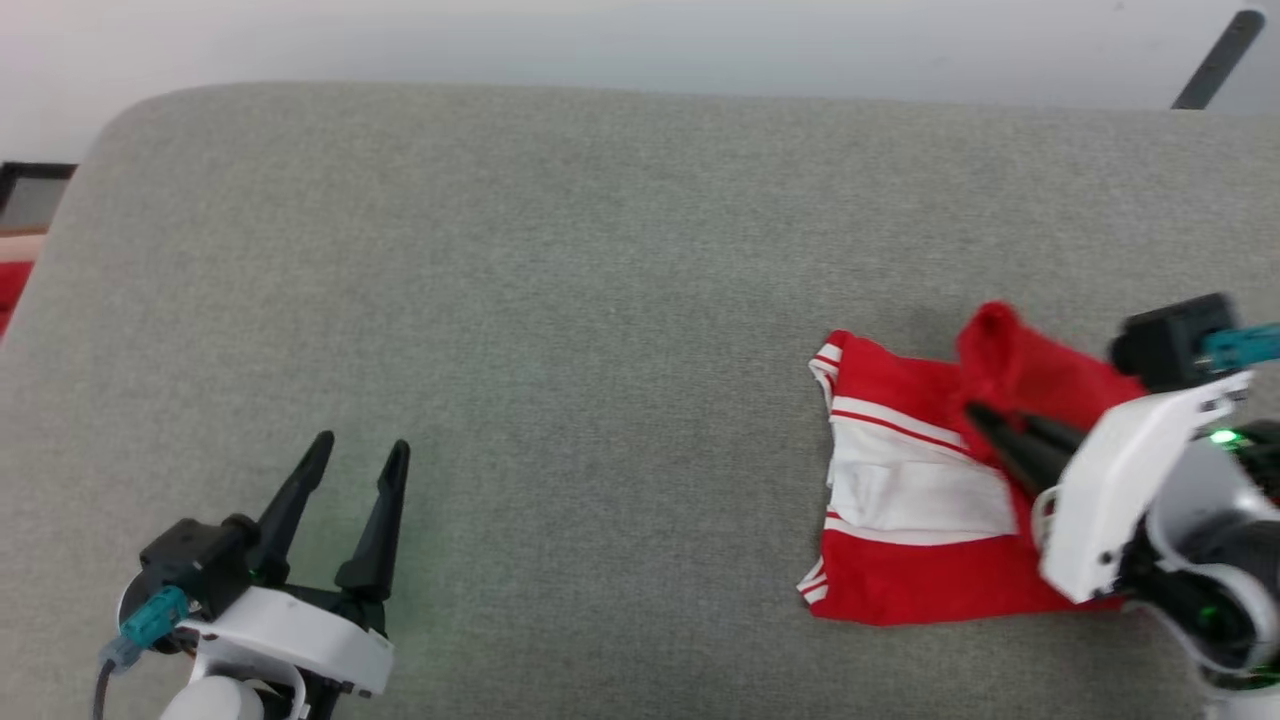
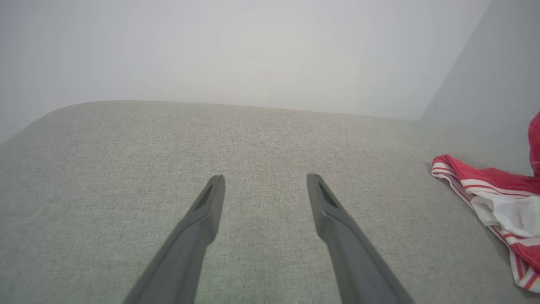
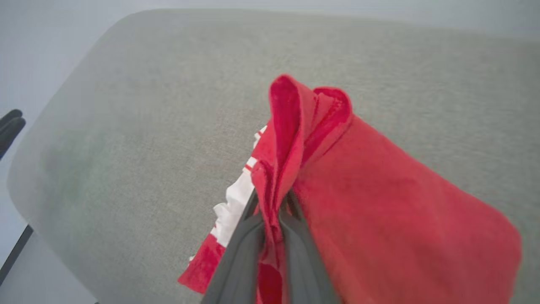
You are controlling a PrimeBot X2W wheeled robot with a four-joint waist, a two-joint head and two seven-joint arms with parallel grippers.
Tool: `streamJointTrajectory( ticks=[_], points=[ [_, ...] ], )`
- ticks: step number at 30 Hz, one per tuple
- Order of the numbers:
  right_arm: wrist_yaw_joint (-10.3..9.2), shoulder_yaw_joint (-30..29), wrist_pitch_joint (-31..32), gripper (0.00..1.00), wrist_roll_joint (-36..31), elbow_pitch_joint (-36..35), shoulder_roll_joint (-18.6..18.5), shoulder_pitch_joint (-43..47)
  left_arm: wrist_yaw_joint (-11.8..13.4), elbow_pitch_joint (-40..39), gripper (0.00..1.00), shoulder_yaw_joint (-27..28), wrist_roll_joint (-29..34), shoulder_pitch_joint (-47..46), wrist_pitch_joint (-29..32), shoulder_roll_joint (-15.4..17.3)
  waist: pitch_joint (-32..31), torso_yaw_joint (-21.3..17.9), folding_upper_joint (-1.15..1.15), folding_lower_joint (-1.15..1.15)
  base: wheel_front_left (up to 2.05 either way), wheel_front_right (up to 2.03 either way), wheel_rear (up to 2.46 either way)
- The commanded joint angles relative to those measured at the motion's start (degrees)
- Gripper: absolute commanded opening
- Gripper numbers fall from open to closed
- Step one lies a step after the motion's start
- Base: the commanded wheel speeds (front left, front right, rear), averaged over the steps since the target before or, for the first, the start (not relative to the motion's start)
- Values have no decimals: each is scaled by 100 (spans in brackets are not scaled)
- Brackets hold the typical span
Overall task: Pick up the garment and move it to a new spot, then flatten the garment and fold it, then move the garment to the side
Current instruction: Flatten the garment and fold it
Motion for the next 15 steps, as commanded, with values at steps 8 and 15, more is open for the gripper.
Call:
streamJointTrajectory(
  ticks=[8, 15],
  points=[
    [-2, 545, -337, 0, -93, 627, 10, -252, -11, 25, 100, 25, -70, -102, 8, -79, 130, 210, 0, 0, 0, 0, 0],
    [-2, 738, -704, 0, -153, 1231, 2, -367, -11, 53, 100, -33, -93, -188, 8, -148, 207, 260, 0, 0, 0, 0, 0]
  ],
)
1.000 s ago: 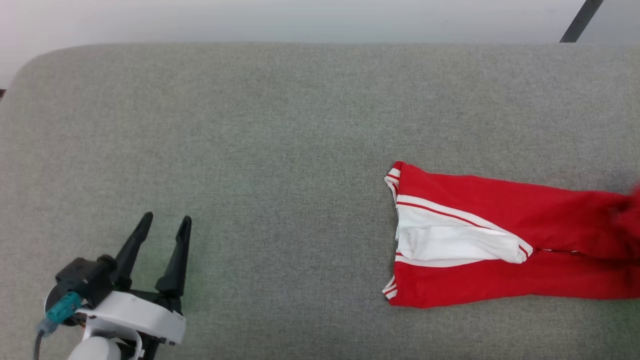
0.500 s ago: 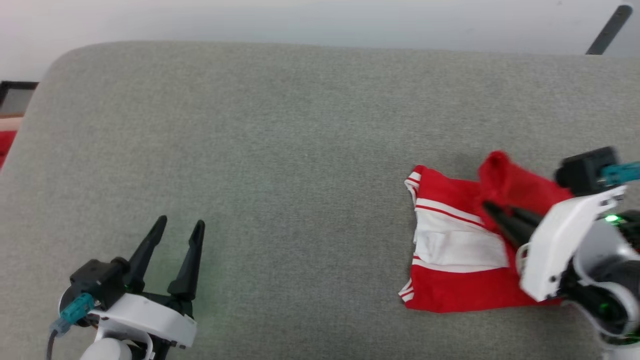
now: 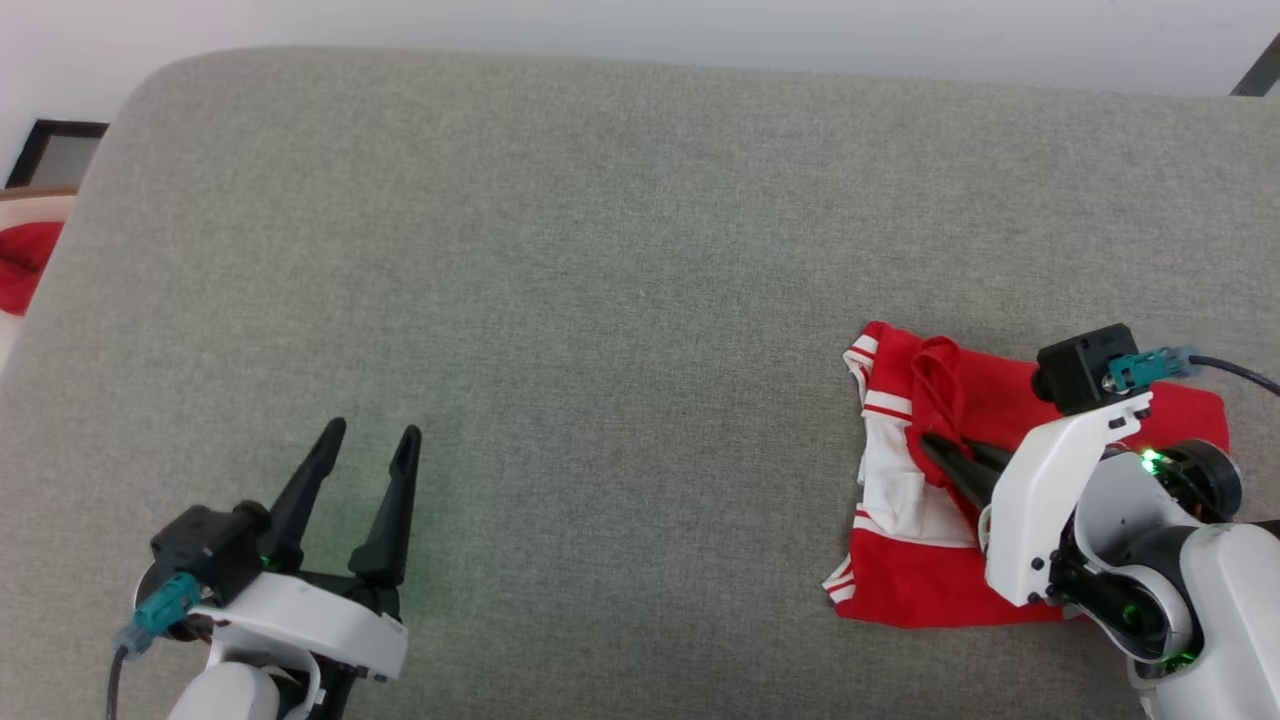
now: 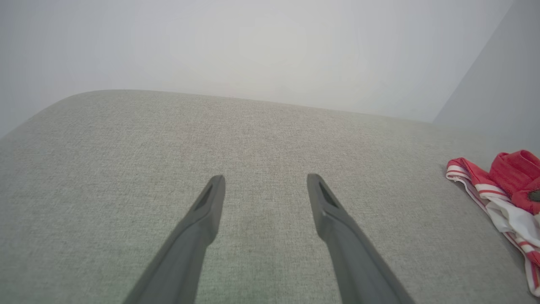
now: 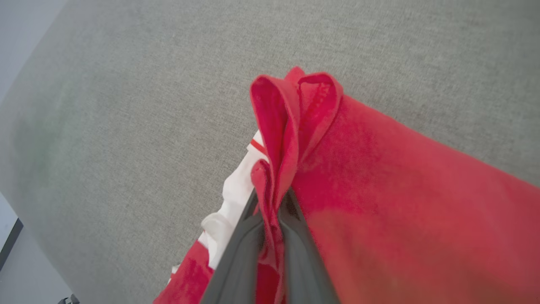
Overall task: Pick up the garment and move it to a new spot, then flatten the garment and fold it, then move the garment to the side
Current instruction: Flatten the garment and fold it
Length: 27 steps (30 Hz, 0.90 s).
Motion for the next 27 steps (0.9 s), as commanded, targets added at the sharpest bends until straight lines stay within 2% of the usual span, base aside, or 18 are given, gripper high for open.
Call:
streamJointTrajectory(
  ticks=[1, 8, 10, 11, 12, 20, 27],
  points=[
    [-2, 29, -60, 0, 12, 54, 12, -90, -12, 14, 100, -6, -50, -61, 8, -13, 12, 9, 0, 0, 0, 0, 0],
    [-2, 243, -372, 0, 135, 524, 68, -172, -11, 91, 100, -23, -74, -54, 8, -14, -75, -42, 0, 0, 0, 0, 0],
    [-2, 292, -425, 40, 197, 596, 67, -175, -11, 111, 100, -35, -65, -24, 8, -16, -144, -73, 0, 0, 0, 0, 0],
    [-2, 298, -468, 82, 259, 604, 73, -165, -11, 127, 100, -38, -66, 0, 8, -10, -189, -94, 0, 0, 0, 0, 0],
    [-2, 290, -496, 100, 305, 604, 75, -146, -12, 138, 100, -50, -75, 28, 8, 0, -239, -121, 0, 0, 0, 0, 0],
    [-2, 205, -934, 100, 643, 277, -256, 71, -11, 258, 100, -75, -166, 189, 8, 68, -624, -429, 0, 0, 0, 0, 0],
    [-2, -11, -1672, 100, 919, 249, -643, 448, -11, 506, 100, -194, -280, 301, 8, 67, -914, -691, 0, 0, 0, 0, 0]
  ],
)
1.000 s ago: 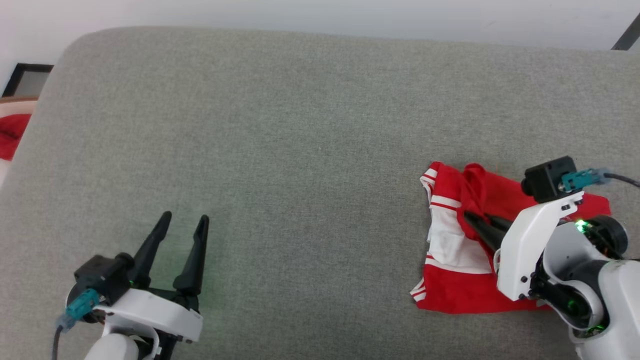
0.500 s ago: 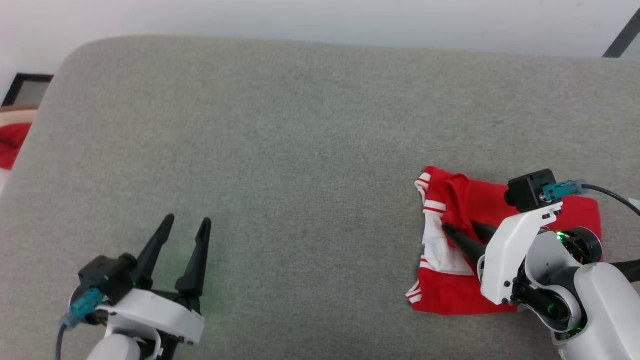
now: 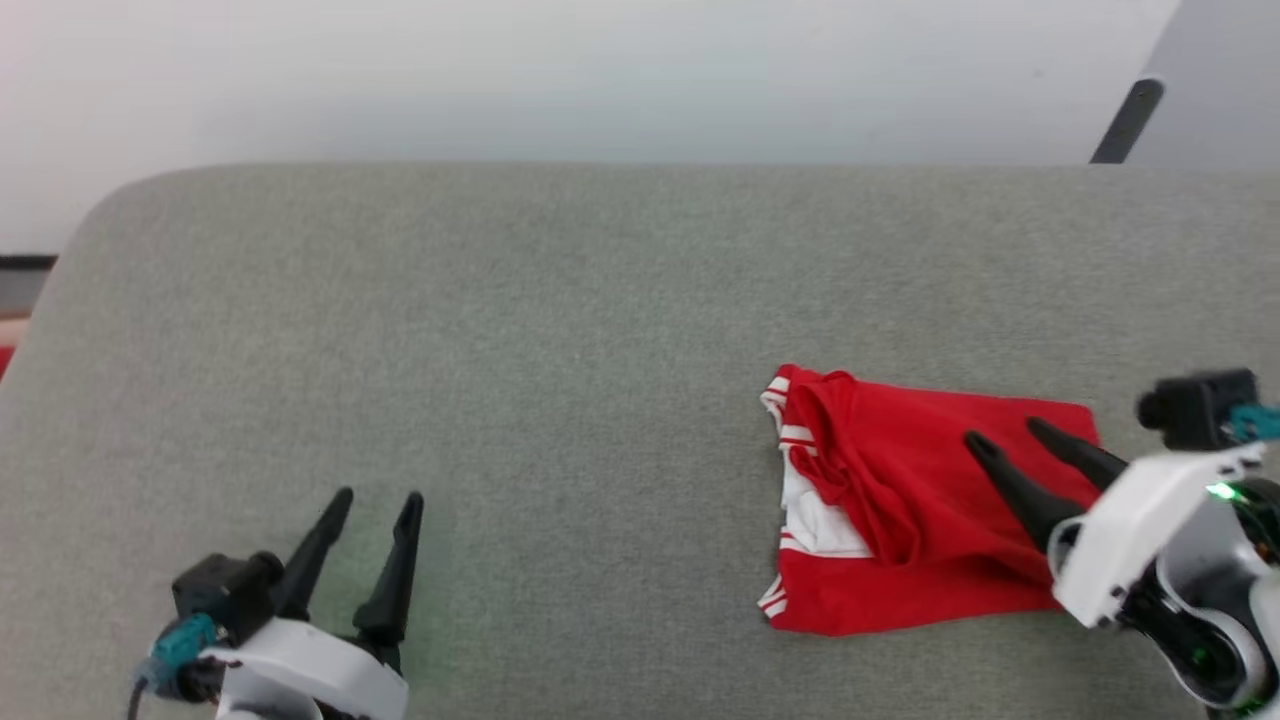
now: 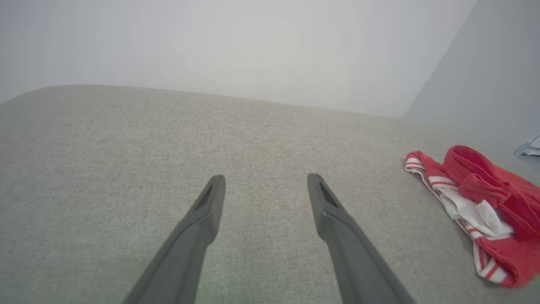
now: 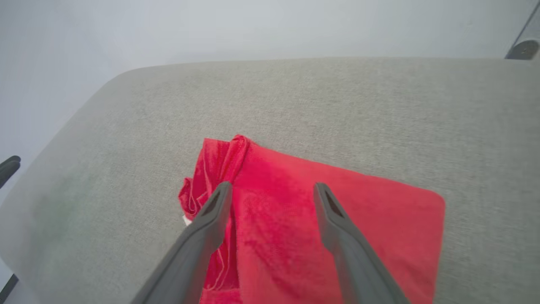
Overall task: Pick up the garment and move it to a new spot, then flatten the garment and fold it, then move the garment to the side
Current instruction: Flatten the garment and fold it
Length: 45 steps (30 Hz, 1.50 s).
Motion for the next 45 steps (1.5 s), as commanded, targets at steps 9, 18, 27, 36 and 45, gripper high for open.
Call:
streamJointTrajectory(
  ticks=[9, 18, 27, 36, 45],
  points=[
    [-2, -369, -1461, 100, -50, 359, -236, 713, -11, 282, 100, 30, -27, 291, 8, -81, -411, -374, 0, 0, 0, 0, 0],
    [-2, -465, -2673, 100, -567, 461, 102, 1260, -10, 104, 100, 352, 262, 713, 8, -232, -680, -443, 0, 0, 0, 0, 0],
    [-2, -794, -2988, 100, -841, 278, 339, 1552, -11, -392, 100, 715, 672, 1177, 8, -341, -855, -344, 0, 0, 0, 0, 0],
    [-2, -1028, -2933, 100, -944, -84, 483, 2019, -5, -961, 100, 1031, 1006, 1807, 8, -485, -987, -257, 0, 0, 0, 0, 0],
    [-2, -1255, -2784, 100, -1048, -432, 629, 2341, 10, -1319, 100, 1197, 1113, 2122, 8, -571, -957, -247, 0, 0, 0, 0, 0]
  ],
)
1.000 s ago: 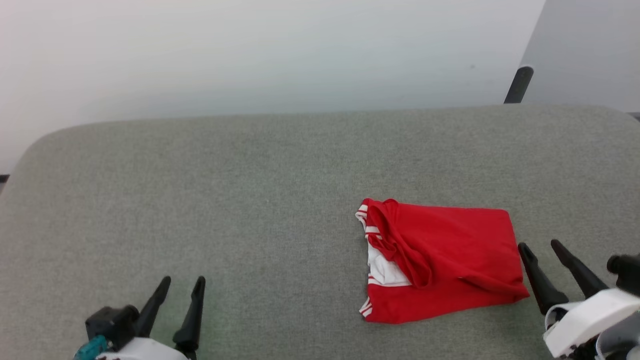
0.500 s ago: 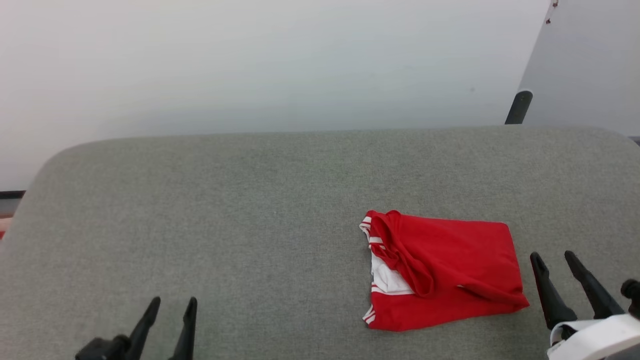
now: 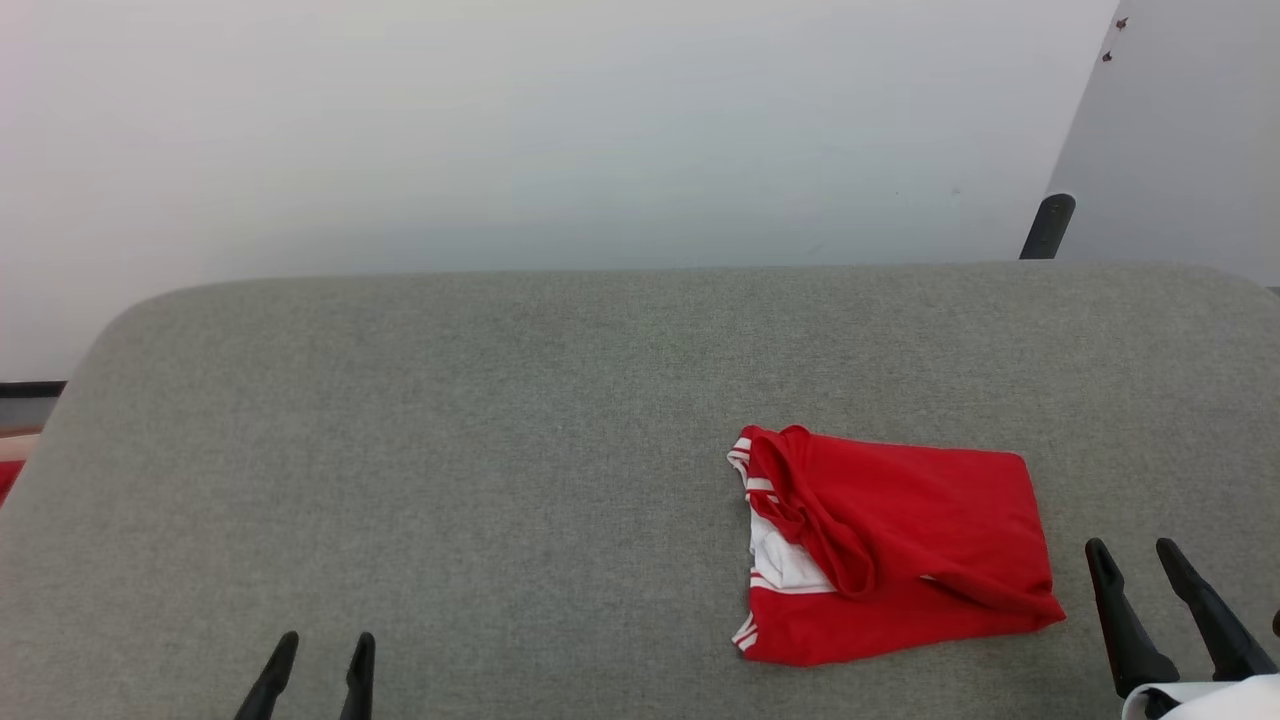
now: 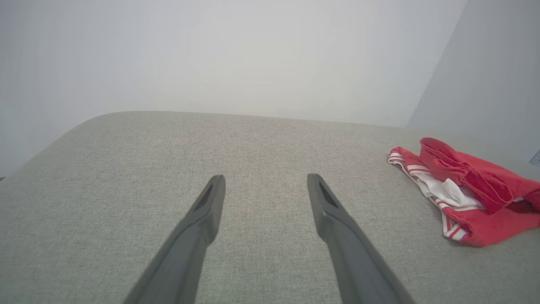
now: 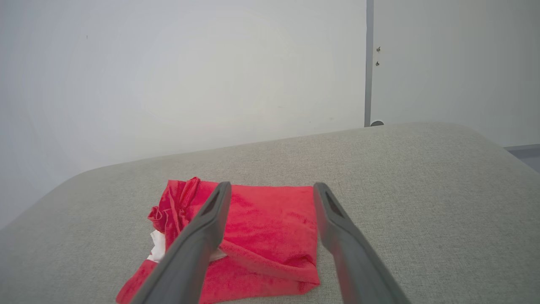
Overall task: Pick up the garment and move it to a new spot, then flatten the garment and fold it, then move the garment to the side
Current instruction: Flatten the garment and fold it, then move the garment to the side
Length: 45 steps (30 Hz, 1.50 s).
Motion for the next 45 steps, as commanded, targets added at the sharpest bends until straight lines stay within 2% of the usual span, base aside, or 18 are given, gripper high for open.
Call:
streamJointTrajectory(
  ticks=[1, 17, 21, 25, 28, 31, 37, 45],
  points=[
    [-2, -27, 29, 100, -51, -41, 38, 106, 16, -28, 100, 24, 18, 49, 8, -26, 3, 2, 0, 0, 0, 0, 0],
    [-2, -38, 133, 100, -34, -81, 149, 59, 13, -70, 100, -2, 34, -1, 8, -69, 9, 21, 0, 0, 0, 0, 0],
    [-2, 60, 455, 100, 0, -32, 63, -182, 15, -63, 100, -45, 18, -49, 8, -102, 48, 8, 0, 0, 0, 0, 0],
    [-2, 198, 1209, 100, -119, 2, -144, -714, 14, -43, 100, -101, -23, -165, 8, -126, 140, -20, 0, 0, 0, 0, 0],
    [-2, 329, 2059, 100, -164, 99, -350, -1250, 12, 0, 100, -165, -40, -255, 8, -111, 227, -35, 0, 0, 0, 0, 0],
    [-2, 305, 2941, 100, -106, 267, -405, -1798, 10, 9, 100, -240, -58, -403, 8, -56, 415, -12, 0, 0, 0, 0, 0],
    [-2, 29, 4278, 100, -16, 718, -380, -2724, 5, 33, 100, -347, -158, -716, 8, 70, 835, 80, 0, 0, 0, 0, 0],
    [-2, -177, 5993, 100, -60, 1330, -346, -3086, 2, -25, 100, -481, -279, -1113, 8, 253, 1350, 186, 0, 0, 0, 0, 0]
  ],
)
